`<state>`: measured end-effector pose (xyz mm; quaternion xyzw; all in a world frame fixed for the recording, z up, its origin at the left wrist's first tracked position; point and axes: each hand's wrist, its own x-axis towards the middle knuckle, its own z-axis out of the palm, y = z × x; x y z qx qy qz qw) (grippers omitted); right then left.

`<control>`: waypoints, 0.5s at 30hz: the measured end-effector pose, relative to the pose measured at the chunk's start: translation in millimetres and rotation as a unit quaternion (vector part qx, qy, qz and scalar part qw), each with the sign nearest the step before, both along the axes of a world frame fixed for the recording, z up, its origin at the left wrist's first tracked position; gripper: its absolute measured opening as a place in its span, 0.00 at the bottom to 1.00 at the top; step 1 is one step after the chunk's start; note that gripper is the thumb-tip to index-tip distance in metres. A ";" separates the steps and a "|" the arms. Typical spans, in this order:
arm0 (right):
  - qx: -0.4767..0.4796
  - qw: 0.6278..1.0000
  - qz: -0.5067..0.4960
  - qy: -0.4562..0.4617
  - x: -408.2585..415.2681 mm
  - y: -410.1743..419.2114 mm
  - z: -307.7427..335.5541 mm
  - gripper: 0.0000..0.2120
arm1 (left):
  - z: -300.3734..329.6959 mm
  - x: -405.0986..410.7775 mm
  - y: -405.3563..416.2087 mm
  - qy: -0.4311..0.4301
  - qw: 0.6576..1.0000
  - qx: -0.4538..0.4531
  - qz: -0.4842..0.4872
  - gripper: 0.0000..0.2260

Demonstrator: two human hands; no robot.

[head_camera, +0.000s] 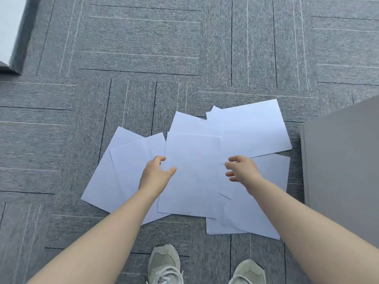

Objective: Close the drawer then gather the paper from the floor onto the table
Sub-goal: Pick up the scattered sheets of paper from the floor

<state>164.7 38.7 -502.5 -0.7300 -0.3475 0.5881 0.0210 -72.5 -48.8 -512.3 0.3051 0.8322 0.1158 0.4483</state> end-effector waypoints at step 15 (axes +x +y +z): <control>0.029 0.995 -0.090 -0.043 -24.9 23.4 -113.6 0.17 | -100.3 -14.6 28.8 0.066 0.998 0.005 0.008 0.27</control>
